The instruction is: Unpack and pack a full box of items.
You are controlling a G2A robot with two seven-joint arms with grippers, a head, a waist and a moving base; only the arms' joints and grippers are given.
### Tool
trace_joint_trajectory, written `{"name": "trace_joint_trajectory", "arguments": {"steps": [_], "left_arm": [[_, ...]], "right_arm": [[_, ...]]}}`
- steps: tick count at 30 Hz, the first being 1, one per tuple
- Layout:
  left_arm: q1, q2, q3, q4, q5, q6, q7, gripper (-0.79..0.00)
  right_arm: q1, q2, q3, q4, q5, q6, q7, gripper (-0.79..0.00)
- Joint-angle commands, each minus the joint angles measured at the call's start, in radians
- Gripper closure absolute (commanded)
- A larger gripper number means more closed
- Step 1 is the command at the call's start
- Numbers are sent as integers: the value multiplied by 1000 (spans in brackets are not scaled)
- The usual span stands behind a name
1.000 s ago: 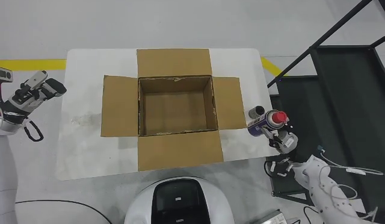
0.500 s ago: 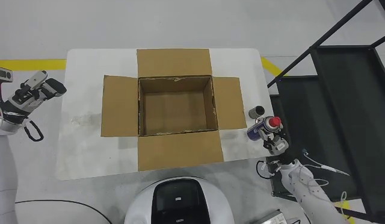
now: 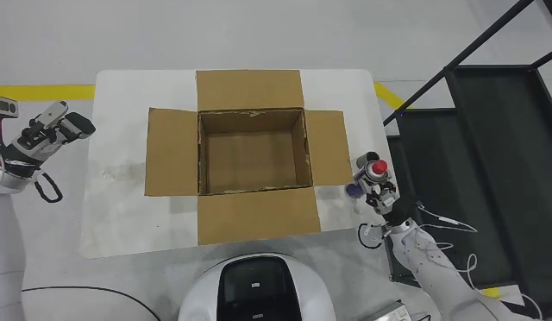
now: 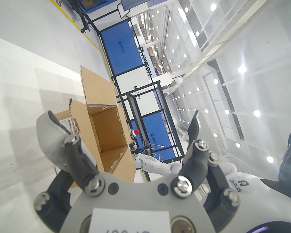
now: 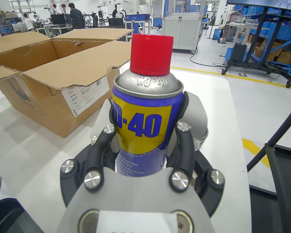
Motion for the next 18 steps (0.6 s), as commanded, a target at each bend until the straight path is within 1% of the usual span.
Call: {"name": "trace_joint_trajectory", "arguments": {"steps": [1, 3, 4, 5, 6, 13, 18], "left_arm": [[0, 0, 0, 0, 0, 0, 0, -785], [0, 0, 0, 0, 0, 0, 0, -785], [0, 0, 0, 0, 0, 0, 0, -785], [0, 0, 0, 0, 0, 0, 0, -785], [0, 0, 0, 0, 0, 0, 0, -785], [0, 0, 0, 0, 0, 0, 0, -785], [0, 0, 0, 0, 0, 0, 0, -785]], "right_arm": [[8, -3, -12, 17, 6, 5, -5, 0], [15, -6, -26, 30, 13, 7, -7, 0], [17, -8, -32, 36, 21, 6, -6, -135], [19, -9, -37, 40, 27, 5, -5, -668], [21, -10, -43, 43, 32, 6, -5, -785], [1, -5, -73, 38, 58, 19, -19, -785], [-37, 10, -91, 12, 58, 29, -29, -785]]}}
